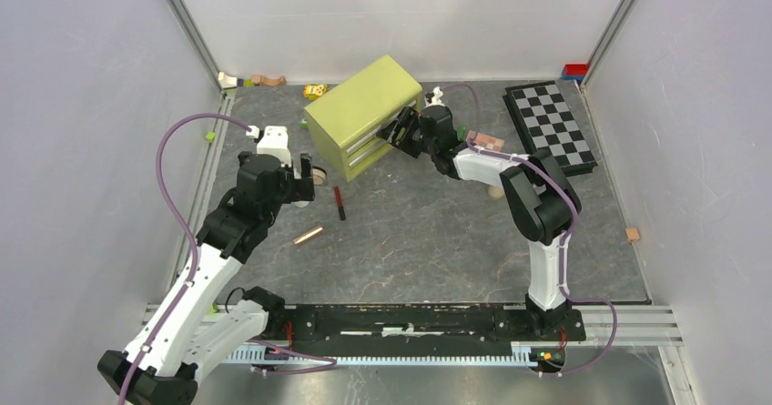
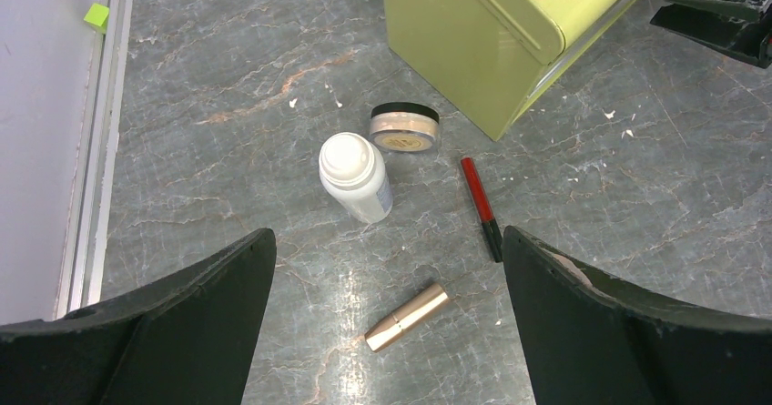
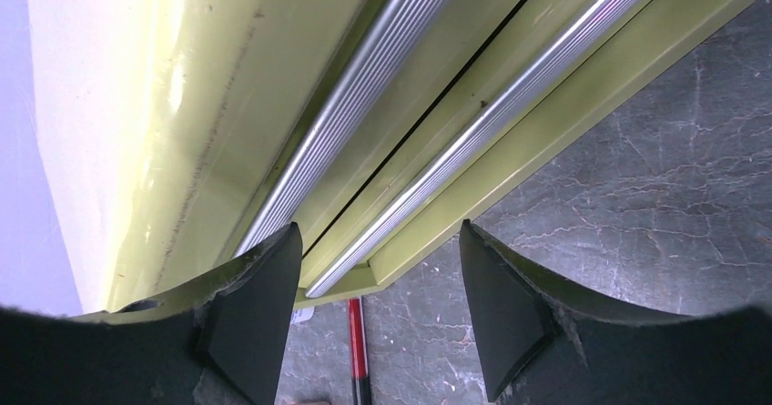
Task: Organize the makeup
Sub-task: Close the drawer in the storage box, then open the drawer in the storage box.
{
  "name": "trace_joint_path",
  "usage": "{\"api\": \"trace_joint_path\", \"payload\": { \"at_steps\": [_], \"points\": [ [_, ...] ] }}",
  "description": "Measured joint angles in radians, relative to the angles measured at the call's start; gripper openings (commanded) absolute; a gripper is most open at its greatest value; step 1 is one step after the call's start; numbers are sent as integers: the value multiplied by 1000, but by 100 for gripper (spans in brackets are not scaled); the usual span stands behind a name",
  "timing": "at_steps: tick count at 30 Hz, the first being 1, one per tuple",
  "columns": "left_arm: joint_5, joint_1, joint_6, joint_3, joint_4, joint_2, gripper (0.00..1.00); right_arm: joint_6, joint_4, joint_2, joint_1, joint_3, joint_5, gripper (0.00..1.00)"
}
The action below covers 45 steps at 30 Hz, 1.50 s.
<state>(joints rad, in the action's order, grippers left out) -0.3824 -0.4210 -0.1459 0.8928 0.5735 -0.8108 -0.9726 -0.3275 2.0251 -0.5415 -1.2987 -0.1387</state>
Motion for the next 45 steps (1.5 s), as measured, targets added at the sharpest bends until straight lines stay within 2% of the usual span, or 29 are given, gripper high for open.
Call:
{"api": "trace_joint_path", "payload": {
  "at_steps": [8, 24, 34, 40, 45],
  "points": [
    [0, 0, 0, 0, 0, 0, 100, 6, -3, -5, 0, 9, 2, 71],
    [32, 0, -1, 14, 1, -14, 100, 75, 39, -103, 40, 136, -10, 71],
    [124, 0, -21, 243, -27, -228, 100, 87, 45, -107, 40, 166, -46, 71],
    [161, 0, -21, 402, -87, -423, 100, 80, 24, -107, 40, 192, -63, 71],
    [193, 0, -17, 452, -145, -539, 99, 59, -12, -108, 40, 213, -74, 71]
  ]
}}
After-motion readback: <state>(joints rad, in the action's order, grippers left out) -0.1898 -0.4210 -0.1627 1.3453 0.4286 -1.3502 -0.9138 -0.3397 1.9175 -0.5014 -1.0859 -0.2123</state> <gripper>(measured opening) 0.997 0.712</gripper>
